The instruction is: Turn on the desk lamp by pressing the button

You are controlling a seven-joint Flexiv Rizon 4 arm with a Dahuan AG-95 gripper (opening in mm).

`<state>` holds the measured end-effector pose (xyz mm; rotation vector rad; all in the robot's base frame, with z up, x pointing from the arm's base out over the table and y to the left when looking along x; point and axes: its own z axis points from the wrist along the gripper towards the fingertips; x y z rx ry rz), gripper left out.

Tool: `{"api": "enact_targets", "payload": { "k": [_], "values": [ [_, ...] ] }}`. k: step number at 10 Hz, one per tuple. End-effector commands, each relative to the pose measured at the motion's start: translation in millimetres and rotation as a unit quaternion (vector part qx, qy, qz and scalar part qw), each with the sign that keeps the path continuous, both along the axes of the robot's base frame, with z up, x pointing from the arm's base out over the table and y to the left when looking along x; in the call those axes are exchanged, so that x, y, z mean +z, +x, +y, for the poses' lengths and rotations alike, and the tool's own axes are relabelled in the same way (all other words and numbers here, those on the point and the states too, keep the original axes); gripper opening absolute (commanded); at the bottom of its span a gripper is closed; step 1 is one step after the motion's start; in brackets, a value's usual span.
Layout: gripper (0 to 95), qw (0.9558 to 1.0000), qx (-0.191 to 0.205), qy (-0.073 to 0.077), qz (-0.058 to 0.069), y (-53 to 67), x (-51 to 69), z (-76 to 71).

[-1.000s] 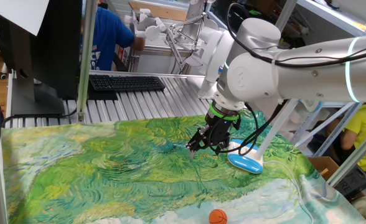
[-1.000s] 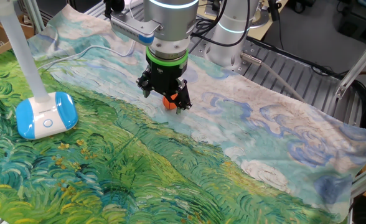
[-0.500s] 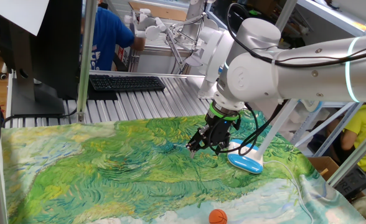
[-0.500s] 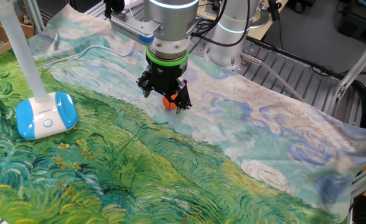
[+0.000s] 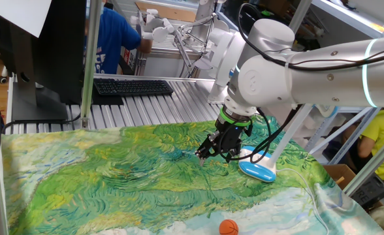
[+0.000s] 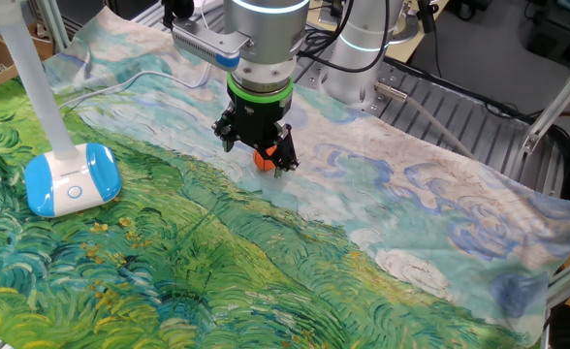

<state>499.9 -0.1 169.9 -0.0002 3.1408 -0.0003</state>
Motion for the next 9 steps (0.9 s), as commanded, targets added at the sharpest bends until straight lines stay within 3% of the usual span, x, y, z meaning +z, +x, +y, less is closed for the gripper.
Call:
{"api": "enact_targets", "payload": {
  "k": [1, 2, 9],
  "values": [
    [95.0, 1.0000, 0.000, 0.000, 0.000, 0.1, 0.1, 0.1],
    [0.0, 0.9520, -0.294, -0.029, 0.079, 0.1, 0.1, 0.0],
    [0.0, 0.9529, -0.291, -0.026, 0.080, 0.2, 0.0, -0.1]
  ]
}}
